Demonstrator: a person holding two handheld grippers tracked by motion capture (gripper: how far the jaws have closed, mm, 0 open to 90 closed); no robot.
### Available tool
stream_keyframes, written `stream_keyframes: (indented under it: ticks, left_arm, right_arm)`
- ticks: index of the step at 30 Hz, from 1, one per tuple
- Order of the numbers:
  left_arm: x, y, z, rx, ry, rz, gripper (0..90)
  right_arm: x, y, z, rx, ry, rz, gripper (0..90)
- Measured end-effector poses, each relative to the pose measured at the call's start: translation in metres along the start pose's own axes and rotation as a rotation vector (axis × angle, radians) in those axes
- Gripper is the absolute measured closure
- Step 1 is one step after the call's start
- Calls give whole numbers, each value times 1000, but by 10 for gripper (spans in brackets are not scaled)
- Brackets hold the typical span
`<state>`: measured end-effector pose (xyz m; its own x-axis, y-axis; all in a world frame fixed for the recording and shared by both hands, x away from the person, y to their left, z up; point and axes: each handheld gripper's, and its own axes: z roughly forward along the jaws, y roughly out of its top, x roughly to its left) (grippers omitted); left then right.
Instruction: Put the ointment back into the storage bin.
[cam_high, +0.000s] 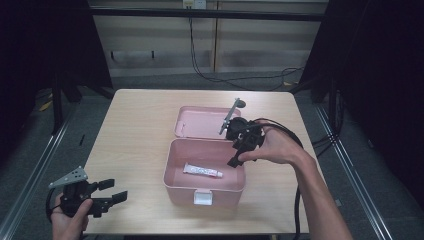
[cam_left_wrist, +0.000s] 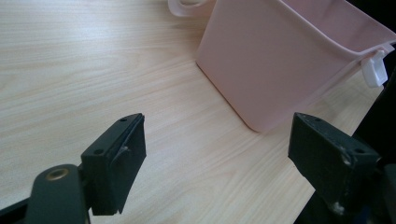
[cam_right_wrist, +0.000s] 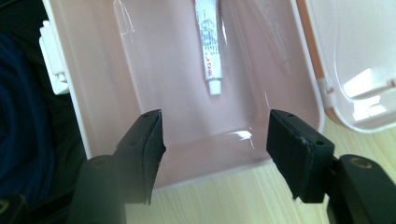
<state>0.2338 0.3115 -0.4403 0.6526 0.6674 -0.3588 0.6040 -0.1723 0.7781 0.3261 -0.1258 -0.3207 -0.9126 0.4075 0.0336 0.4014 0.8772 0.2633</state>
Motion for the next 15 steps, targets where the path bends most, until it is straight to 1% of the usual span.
stream_keyframes:
  ticks: [3, 4, 6, 7, 9, 10, 12, 15]
  left_arm:
    - [0, 0, 0, 1, 1, 0, 191]
    - [0, 0, 0, 0, 1, 0, 191]
    - [0, 0, 0, 2, 3, 0, 191]
    - [0, 0, 0, 2, 3, 0, 191]
    - [0, 0, 1, 2, 1, 0, 191]
    - [0, 0, 0, 2, 1, 2, 191]
    - [0, 0, 0, 1, 2, 1, 191]
    - [0, 0, 0, 2, 2, 2, 191]
  right_arm:
    - [1, -5, -2, -5, -5, 13, 367]
    - [0, -10, -5, -21, -12, 15, 366]
    - [1, -15, -9, -38, -17, 20, 367]
    - [1, -15, -9, -38, -17, 20, 367]
    - [2, -24, -13, -74, -27, 37, 366]
    - [2, -24, -13, -74, -27, 37, 366]
    - [2, -32, -12, -84, -32, 65, 362]
    - [2, -36, -11, -88, -35, 71, 359]
